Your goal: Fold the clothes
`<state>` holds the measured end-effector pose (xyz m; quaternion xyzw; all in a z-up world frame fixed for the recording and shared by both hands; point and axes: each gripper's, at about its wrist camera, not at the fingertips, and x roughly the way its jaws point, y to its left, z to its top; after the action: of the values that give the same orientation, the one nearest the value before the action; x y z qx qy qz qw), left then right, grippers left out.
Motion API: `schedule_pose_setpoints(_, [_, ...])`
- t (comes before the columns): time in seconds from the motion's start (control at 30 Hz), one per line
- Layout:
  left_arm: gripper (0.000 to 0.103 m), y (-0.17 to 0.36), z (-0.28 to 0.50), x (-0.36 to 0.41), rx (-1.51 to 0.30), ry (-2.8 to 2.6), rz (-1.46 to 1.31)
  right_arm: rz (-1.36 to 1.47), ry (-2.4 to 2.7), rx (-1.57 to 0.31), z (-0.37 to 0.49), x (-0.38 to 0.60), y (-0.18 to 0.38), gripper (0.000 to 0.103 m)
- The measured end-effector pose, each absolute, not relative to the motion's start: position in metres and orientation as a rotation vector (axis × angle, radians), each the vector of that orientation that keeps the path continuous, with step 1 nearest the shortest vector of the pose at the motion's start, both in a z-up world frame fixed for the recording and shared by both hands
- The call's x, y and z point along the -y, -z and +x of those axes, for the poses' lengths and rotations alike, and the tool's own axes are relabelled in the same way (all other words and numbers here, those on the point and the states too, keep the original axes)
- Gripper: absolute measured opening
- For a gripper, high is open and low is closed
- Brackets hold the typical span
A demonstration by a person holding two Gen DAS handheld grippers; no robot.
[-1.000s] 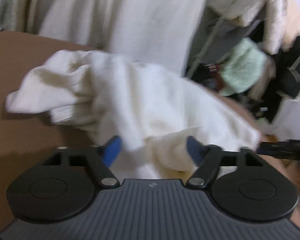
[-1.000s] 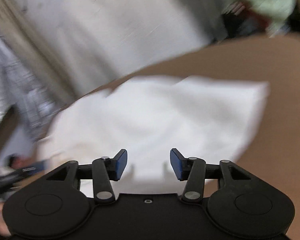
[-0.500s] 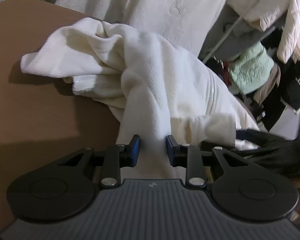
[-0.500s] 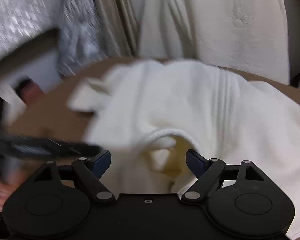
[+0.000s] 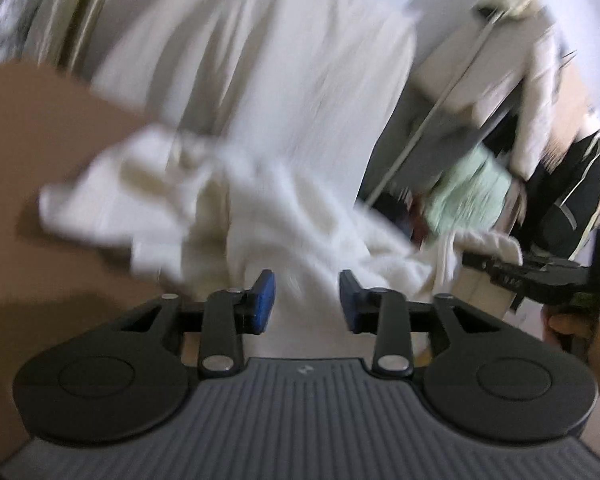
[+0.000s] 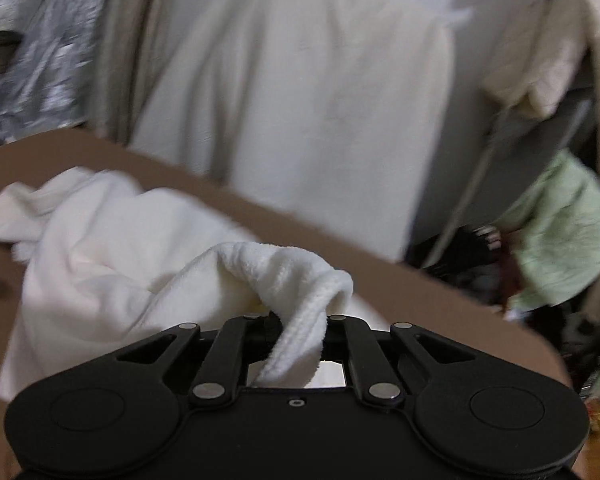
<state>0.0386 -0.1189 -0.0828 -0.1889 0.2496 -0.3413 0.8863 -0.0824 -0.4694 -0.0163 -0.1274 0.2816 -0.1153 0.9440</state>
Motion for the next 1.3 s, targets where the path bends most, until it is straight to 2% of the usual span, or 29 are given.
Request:
schedule_pose_setpoints(0.1, [0.054,0.076,0.028,0.123,-0.456,0.751,-0.373,-0.274,0.315,-0.531,-0.080,0.490,-0.002,0.009])
schedule_pose_setpoints(0.23, [0.056,0.084,0.025,0.147,-0.493,0.768,-0.258,-0.215,0.360,-0.489,-0.071,0.508,-0.030,0.009])
schedule_pose_setpoints(0.3, [0.061,0.093,0.021,0.159,-0.485,0.751,-0.191,-0.192,0.343,-0.460,-0.073,0.509,-0.041,0.009])
schedule_pose_setpoints(0.43, [0.065,0.109,0.016,0.183,-0.518,0.805,-0.116,-0.236,0.314,-0.414,-0.085,0.500,-0.050,0.009])
schedule_pose_setpoints(0.5, [0.073,0.116,0.011,0.198,-0.540,0.854,-0.069,-0.262,0.330,-0.386,-0.088,0.498,-0.052,0.009])
schedule_pose_setpoints(0.57, [0.090,0.130,0.005,0.218,-0.564,0.855,0.038,-0.252,0.376,-0.351,-0.091,0.497,-0.055,0.009])
schedule_pose_setpoints(0.73, [0.089,0.175,0.012,0.258,-0.742,0.823,0.195,-0.206,0.409,-0.334,-0.098,0.507,-0.042,0.009])
schedule_pose_setpoints(0.83, [0.090,0.179,0.021,0.273,-0.709,0.730,0.238,-0.125,0.403,-0.325,-0.103,0.523,-0.032,0.009])
schedule_pose_setpoints(0.9, [0.087,0.179,0.033,0.274,-0.719,0.679,0.193,-0.109,0.394,-0.329,-0.107,0.529,-0.024,0.009])
schedule_pose_setpoints(0.93, [0.075,0.179,0.038,0.274,-0.721,0.662,0.168,-0.122,0.392,-0.339,-0.108,0.531,-0.018,0.009])
schedule_pose_setpoints(0.97, [0.053,0.176,0.042,0.271,-0.718,0.666,0.134,-0.131,0.391,-0.346,-0.109,0.532,-0.012,0.009])
schedule_pose_setpoints(1.0, [0.040,0.173,0.045,0.268,-0.715,0.673,0.109,-0.127,0.389,-0.350,-0.110,0.533,-0.007,0.009])
schedule_pose_setpoints(1.03, [0.020,0.169,0.047,0.268,-0.708,0.682,0.113,-0.122,0.386,-0.353,-0.111,0.535,-0.002,0.009])
schedule_pose_setpoints(1.13, [0.018,0.145,0.040,0.264,-0.579,0.622,0.168,-0.106,0.398,-0.360,-0.111,0.539,0.008,0.009])
schedule_pose_setpoints(1.3, [0.017,0.092,0.009,0.254,-0.235,0.411,0.290,-0.082,0.435,-0.346,-0.113,0.540,0.002,0.009])
